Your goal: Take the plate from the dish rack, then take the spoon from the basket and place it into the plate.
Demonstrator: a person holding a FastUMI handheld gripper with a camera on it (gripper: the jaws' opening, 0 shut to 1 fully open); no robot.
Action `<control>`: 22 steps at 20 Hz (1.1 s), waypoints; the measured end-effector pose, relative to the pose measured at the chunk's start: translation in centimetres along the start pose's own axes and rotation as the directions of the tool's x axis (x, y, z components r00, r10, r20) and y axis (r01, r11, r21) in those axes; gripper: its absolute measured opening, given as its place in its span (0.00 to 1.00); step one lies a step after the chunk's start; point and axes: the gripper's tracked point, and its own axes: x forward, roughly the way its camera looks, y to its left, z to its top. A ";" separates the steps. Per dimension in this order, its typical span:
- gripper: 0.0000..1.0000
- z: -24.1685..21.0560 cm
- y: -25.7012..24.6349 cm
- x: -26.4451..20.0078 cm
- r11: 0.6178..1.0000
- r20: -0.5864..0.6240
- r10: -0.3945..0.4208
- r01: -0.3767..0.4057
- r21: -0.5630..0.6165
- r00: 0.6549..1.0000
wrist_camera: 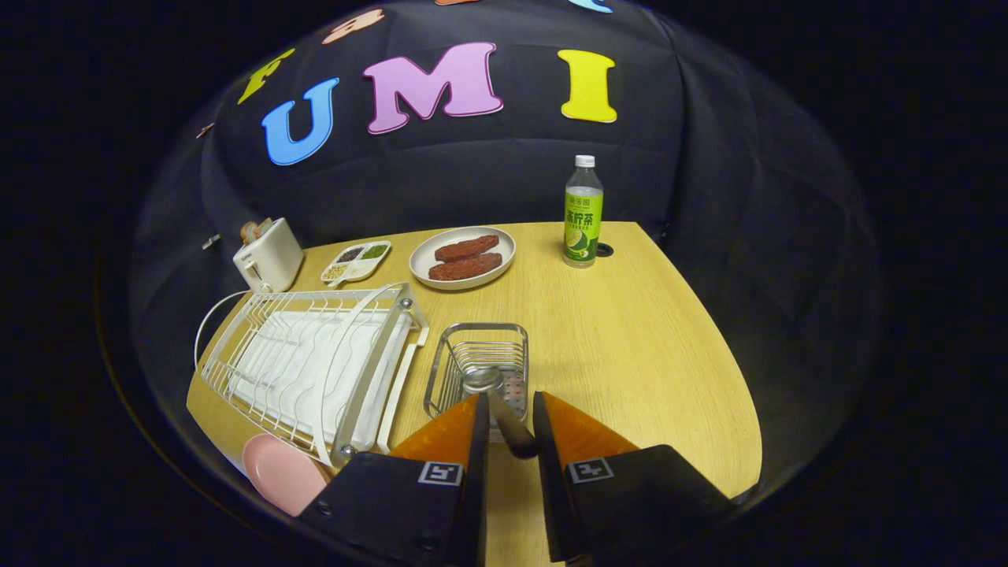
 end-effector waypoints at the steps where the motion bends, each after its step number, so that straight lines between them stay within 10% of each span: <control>1: 0.27 0.3 0.1 0.4 1.000 0.021 0.001 -0.001 -0.008 1.000; 7: 0.12 1.1 0.8 -1.3 0.999 0.056 0.044 -0.046 0.021 0.997; 22: 0.12 13.3 5.3 -10.6 0.997 0.240 0.071 -0.059 -0.056 0.968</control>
